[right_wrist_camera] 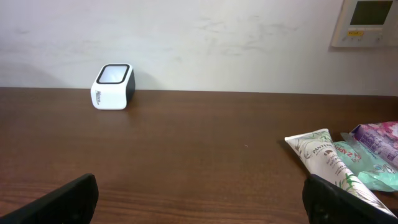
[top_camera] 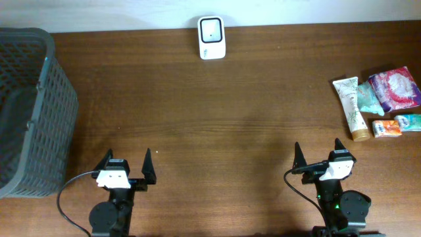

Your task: Scan the item barcode

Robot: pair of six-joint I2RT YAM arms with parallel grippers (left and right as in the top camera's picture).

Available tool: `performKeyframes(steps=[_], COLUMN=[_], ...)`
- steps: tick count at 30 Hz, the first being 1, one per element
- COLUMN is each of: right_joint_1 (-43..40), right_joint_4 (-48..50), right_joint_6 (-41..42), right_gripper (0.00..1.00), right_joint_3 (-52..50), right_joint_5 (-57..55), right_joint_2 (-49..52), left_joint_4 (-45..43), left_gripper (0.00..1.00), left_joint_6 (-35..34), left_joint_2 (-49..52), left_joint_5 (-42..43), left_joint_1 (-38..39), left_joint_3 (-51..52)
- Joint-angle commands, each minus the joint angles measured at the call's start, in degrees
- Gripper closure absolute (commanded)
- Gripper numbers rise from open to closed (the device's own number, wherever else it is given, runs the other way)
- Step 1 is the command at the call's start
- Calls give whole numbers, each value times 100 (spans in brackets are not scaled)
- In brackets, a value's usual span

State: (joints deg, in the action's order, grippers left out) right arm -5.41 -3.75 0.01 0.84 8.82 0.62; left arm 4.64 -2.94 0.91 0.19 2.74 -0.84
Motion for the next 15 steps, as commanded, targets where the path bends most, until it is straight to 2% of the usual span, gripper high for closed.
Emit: performKeyframes(steps=[1,7,15], right_joint_1=[52,52,52], right_joint_4=[-7,-7,-7], right_joint_6=[26,26,26], right_gripper=[1,1,1], right_joint_3=[-52,-52,-52], right_joint_5=[-48,-48,-48], right_joint_2=[-42,-42,-42], left_joint_4=[26,-2,17], left_gripper=[1,1,1], left_joint_6=[407,407,538], left_joint_2=[-63,-63,-63], left_joint_5=[-101,-431,-184], left_joint_1=[-39,-330,-330], left_joint_3=[37,37,35])
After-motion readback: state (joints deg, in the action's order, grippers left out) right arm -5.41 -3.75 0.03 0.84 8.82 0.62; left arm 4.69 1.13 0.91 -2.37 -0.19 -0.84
